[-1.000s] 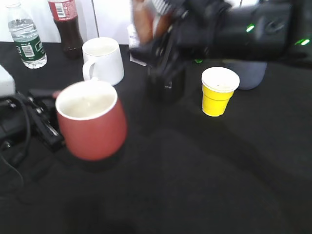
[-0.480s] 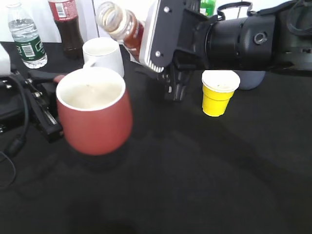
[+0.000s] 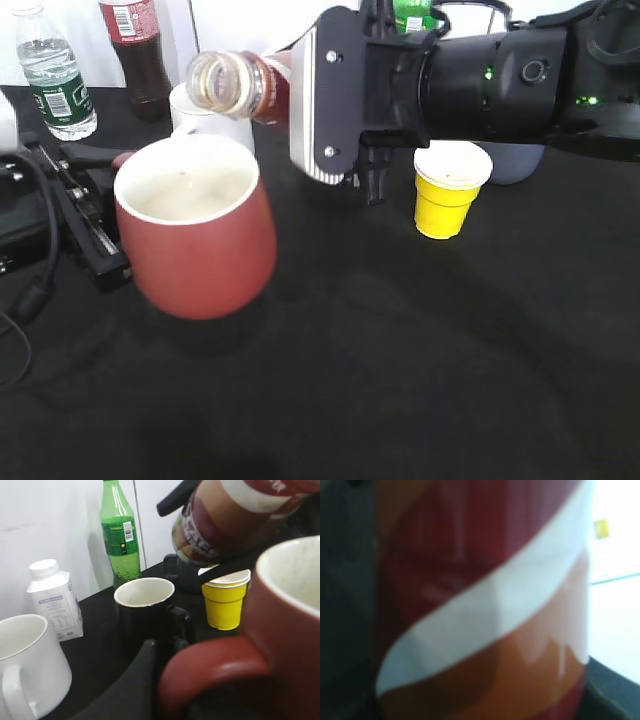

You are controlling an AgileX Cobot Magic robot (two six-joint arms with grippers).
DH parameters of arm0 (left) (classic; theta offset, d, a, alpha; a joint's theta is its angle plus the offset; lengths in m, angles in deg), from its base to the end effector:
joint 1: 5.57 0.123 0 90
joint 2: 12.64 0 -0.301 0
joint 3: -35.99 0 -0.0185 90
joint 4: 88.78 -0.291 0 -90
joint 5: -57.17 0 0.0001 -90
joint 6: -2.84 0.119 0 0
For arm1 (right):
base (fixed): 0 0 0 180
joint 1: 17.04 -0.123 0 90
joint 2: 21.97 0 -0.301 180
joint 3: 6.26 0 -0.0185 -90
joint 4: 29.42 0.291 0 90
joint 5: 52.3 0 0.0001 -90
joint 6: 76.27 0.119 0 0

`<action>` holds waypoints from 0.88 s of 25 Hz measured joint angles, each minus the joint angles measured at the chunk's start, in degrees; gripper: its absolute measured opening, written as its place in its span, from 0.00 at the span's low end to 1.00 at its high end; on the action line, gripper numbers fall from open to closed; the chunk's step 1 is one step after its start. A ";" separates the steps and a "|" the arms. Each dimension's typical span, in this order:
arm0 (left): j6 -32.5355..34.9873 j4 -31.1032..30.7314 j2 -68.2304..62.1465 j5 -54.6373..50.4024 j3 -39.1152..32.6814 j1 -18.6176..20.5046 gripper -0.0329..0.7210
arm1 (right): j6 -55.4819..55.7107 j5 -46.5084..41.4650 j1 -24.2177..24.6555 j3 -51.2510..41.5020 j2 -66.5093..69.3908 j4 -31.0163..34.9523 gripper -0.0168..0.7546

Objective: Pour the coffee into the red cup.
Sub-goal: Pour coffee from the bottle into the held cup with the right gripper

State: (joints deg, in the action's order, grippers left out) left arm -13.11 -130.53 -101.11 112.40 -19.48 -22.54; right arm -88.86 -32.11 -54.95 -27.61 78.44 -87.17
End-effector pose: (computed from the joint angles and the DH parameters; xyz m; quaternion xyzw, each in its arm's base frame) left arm 0.2461 -0.1431 0.1875 0.3572 0.6501 -0.2462 0.6239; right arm 0.3085 0.2842 0.2414 -0.7023 0.4189 -0.0323 0.5747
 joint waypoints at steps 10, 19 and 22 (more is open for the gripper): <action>-0.20 -1.70 0.00 0.00 0.00 0.00 0.13 | -17.43 1.39 0.00 0.00 0.00 8.76 0.71; -0.20 -4.01 0.00 1.32 0.00 0.00 0.13 | -28.51 2.57 0.00 0.00 0.00 12.54 0.71; -0.20 -4.01 0.00 1.32 0.00 0.00 0.13 | -30.52 2.63 0.00 0.00 0.00 12.61 0.71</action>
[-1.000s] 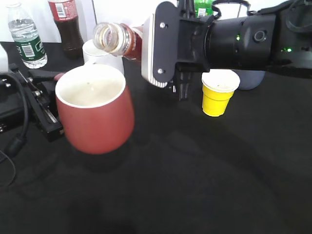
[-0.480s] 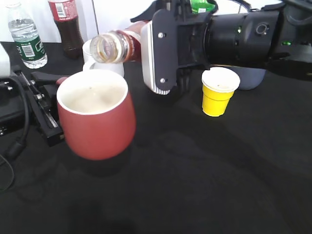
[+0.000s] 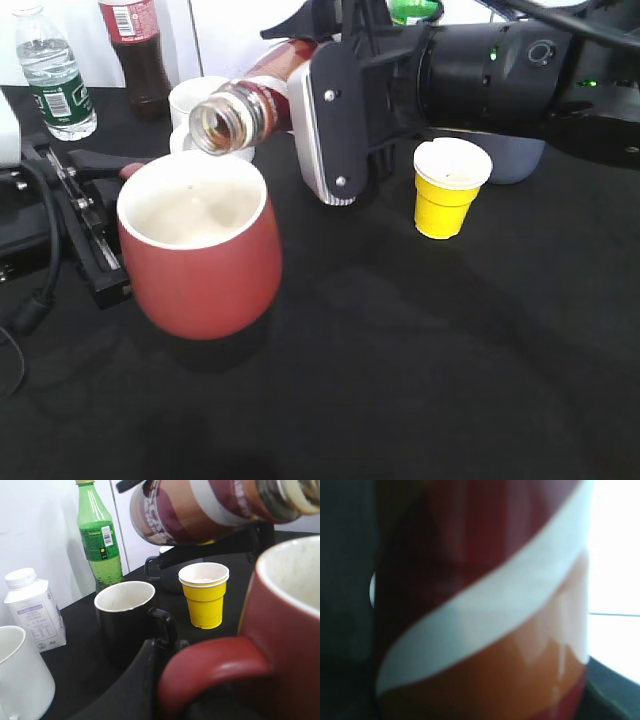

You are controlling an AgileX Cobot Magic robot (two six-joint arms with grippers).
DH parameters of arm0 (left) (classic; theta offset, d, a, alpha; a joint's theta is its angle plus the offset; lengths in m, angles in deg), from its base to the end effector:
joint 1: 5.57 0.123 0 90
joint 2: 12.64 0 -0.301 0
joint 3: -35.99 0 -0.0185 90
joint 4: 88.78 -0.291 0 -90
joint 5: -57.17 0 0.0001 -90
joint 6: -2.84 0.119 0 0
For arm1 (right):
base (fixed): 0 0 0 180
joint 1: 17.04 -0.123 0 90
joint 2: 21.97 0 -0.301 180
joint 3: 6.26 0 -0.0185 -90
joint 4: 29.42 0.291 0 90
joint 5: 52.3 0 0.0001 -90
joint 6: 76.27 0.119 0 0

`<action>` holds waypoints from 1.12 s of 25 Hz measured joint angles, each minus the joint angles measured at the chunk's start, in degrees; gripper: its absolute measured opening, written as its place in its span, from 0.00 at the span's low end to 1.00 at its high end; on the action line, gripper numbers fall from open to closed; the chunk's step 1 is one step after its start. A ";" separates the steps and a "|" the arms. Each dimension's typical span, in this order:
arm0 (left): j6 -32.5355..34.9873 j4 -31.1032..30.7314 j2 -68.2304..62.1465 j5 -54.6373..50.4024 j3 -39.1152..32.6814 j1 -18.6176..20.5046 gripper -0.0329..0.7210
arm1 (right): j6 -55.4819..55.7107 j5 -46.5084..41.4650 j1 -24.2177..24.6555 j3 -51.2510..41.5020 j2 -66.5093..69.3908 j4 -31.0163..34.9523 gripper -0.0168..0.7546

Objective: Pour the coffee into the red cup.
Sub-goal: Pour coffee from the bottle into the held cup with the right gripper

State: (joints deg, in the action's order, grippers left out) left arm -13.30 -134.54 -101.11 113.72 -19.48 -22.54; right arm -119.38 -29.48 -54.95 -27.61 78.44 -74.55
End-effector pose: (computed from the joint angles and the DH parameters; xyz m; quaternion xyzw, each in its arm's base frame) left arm 0.2402 -0.1476 0.1872 0.3872 0.6337 -0.2561 0.6188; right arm 0.3129 0.2850 0.2515 -0.7338 0.2962 -0.1438 0.5942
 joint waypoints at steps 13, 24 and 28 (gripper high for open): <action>0.00 -0.16 0.00 0.00 0.00 0.00 0.13 | -12.52 2.92 0.00 0.00 0.00 8.44 0.71; 0.00 -0.16 0.00 0.00 0.00 0.00 0.13 | -17.67 2.99 0.00 0.00 0.00 11.32 0.71; 0.00 -0.16 0.00 0.00 0.00 0.00 0.13 | -19.23 4.66 0.00 0.00 0.00 13.03 0.71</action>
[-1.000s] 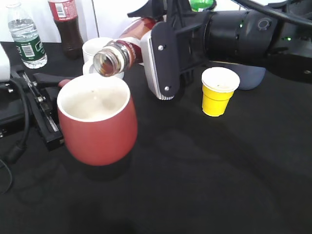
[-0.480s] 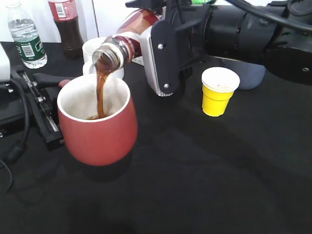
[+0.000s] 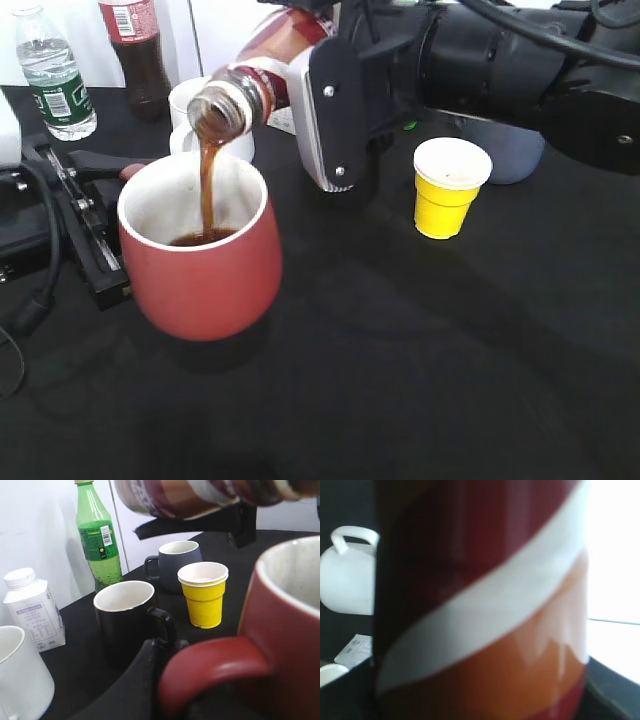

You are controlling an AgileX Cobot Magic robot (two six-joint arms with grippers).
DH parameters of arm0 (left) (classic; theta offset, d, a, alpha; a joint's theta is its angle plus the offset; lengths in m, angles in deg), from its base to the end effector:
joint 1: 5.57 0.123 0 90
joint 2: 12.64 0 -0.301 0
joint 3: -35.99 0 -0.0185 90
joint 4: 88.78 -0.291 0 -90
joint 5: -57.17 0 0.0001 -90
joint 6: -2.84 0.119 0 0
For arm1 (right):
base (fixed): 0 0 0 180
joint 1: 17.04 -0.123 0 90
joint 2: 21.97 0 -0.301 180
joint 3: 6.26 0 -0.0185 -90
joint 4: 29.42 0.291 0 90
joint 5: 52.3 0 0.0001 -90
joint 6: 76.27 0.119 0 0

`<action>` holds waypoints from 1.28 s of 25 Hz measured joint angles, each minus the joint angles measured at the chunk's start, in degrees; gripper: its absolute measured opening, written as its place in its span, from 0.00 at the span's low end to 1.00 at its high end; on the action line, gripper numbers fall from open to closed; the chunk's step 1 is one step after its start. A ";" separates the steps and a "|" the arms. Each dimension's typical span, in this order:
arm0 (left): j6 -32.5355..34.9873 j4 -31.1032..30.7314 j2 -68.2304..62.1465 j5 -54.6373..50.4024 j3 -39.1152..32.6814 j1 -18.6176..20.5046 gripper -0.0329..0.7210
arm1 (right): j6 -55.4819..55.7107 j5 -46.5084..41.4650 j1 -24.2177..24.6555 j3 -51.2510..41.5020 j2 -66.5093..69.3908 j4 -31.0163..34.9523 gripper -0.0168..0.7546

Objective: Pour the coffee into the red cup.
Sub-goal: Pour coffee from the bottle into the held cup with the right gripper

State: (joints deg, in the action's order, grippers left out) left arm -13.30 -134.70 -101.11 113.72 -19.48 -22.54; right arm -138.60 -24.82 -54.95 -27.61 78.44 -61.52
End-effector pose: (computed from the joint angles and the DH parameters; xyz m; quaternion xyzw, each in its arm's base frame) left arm 0.2400 -0.1478 0.1871 0.3885 0.6333 -0.2562 0.6184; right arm 0.3180 0.2846 0.2655 -0.7115 0.2471 -0.2099 0.6234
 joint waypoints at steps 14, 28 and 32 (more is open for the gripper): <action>0.00 -0.15 0.00 0.00 0.00 0.00 0.13 | -2.82 1.33 0.00 0.00 0.00 1.55 0.71; 0.00 -0.20 0.00 -0.05 0.00 0.00 0.13 | -5.05 2.96 0.00 0.00 0.00 2.11 0.71; 0.00 -0.20 0.00 -0.05 0.00 0.00 0.13 | -5.16 3.11 0.00 0.00 0.00 2.11 0.71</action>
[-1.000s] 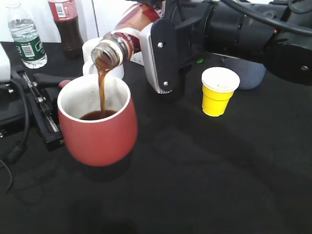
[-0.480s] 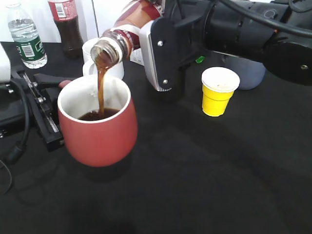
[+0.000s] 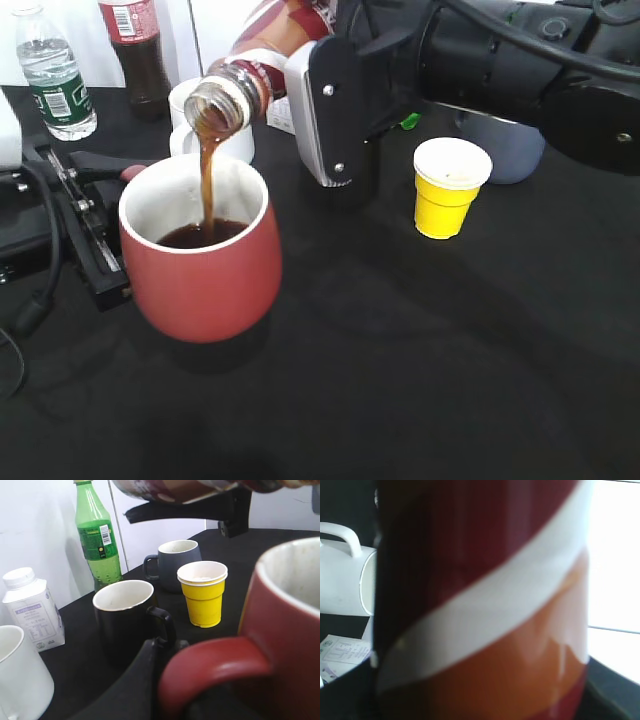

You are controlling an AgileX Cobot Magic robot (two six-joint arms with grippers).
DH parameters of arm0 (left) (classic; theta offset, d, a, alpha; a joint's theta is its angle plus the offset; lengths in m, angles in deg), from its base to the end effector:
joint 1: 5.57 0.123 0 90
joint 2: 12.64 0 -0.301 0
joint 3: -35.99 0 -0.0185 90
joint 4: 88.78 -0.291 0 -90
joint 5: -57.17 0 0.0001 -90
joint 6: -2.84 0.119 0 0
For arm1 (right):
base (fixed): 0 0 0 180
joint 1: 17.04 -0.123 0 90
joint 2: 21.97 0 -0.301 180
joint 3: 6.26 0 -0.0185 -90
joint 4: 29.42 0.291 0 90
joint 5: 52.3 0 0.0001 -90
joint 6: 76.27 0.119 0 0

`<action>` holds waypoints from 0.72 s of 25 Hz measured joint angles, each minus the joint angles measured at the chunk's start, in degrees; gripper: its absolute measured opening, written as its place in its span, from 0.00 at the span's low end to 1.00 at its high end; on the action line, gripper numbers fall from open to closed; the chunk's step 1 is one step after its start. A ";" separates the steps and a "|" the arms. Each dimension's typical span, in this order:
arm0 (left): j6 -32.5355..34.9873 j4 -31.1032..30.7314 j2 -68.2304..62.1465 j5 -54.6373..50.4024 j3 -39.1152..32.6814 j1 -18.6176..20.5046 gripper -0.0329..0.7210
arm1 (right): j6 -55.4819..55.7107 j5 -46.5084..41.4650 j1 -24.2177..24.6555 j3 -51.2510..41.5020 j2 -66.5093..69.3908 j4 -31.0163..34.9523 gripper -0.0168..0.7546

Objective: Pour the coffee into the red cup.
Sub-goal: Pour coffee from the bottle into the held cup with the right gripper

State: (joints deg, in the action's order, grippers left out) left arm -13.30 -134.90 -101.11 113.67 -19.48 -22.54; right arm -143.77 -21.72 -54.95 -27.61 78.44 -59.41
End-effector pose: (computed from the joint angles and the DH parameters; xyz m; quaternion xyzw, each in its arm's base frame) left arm 0.2398 -0.1479 0.1868 0.3901 0.6331 -0.2561 0.6176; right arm 0.3177 0.2857 0.2722 -0.7012 0.2182 -0.2324 0.6378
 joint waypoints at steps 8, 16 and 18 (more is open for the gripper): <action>0.00 -0.06 0.00 -0.06 0.00 0.00 0.13 | -0.69 0.07 0.00 0.00 0.00 0.00 0.71; 0.00 -0.06 0.00 -0.12 0.00 0.00 0.13 | -2.10 0.24 0.00 0.00 0.00 0.01 0.71; 0.00 -0.06 0.00 -0.12 0.00 0.00 0.13 | -2.35 0.24 0.00 0.00 0.00 0.01 0.71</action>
State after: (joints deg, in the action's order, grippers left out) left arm -13.30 -134.96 -101.11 113.55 -19.48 -22.54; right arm -146.12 -21.48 -54.95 -27.61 78.44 -59.40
